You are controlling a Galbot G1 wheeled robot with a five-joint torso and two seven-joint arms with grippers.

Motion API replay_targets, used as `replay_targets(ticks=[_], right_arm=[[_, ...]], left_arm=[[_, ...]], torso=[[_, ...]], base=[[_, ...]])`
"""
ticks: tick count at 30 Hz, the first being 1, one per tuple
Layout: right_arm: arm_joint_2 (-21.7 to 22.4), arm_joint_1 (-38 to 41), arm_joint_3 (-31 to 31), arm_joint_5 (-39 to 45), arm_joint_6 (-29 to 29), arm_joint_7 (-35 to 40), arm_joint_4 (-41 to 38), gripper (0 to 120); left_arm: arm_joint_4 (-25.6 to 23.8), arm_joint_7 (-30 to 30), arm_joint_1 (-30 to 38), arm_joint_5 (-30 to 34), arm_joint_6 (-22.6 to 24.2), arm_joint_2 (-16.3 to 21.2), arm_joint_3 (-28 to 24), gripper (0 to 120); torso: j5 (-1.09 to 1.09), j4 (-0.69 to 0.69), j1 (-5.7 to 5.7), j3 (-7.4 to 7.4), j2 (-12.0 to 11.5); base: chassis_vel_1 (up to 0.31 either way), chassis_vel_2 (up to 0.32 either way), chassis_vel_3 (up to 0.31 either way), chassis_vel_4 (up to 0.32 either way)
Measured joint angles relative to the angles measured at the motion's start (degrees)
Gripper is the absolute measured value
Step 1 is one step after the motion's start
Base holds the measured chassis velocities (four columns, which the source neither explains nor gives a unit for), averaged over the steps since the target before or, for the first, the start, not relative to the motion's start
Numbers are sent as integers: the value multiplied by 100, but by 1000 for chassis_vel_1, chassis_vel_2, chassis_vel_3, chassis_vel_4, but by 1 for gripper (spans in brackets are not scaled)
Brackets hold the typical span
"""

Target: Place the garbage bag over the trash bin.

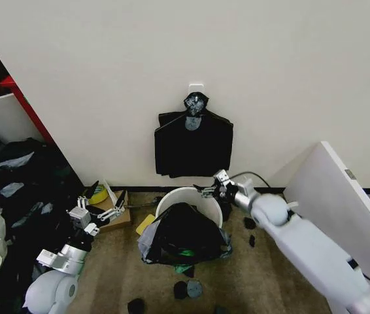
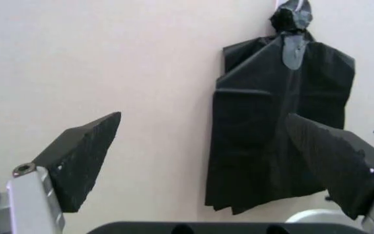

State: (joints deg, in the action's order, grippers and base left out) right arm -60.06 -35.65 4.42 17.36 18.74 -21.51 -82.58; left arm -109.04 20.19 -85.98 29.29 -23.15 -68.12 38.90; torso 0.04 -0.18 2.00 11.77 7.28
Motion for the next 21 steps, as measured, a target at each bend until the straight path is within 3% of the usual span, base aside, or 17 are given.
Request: replay_targets(ticks=[6, 14, 21], right_arm=[[-121, 181, -6, -453, -33, -703, 414, 100], [-89, 40, -9, -864, -219, -949, 502, 97], [-79, -85, 0, -937, -264, -921, 434, 71]], left_arm=[[78, -143, 51, -39, 39, 9, 36, 100], [213, -272, 133, -95, 63, 12, -90, 100], [263, -369, 190, -113, 103, 57, -152, 100]], torso=[[-1, -1, 0, -1, 0], [-1, -2, -1, -1, 0], [0, 0, -1, -1, 0]], base=[[0, 0, 0, 0], [0, 0, 0, 0], [0, 0, 0, 0]])
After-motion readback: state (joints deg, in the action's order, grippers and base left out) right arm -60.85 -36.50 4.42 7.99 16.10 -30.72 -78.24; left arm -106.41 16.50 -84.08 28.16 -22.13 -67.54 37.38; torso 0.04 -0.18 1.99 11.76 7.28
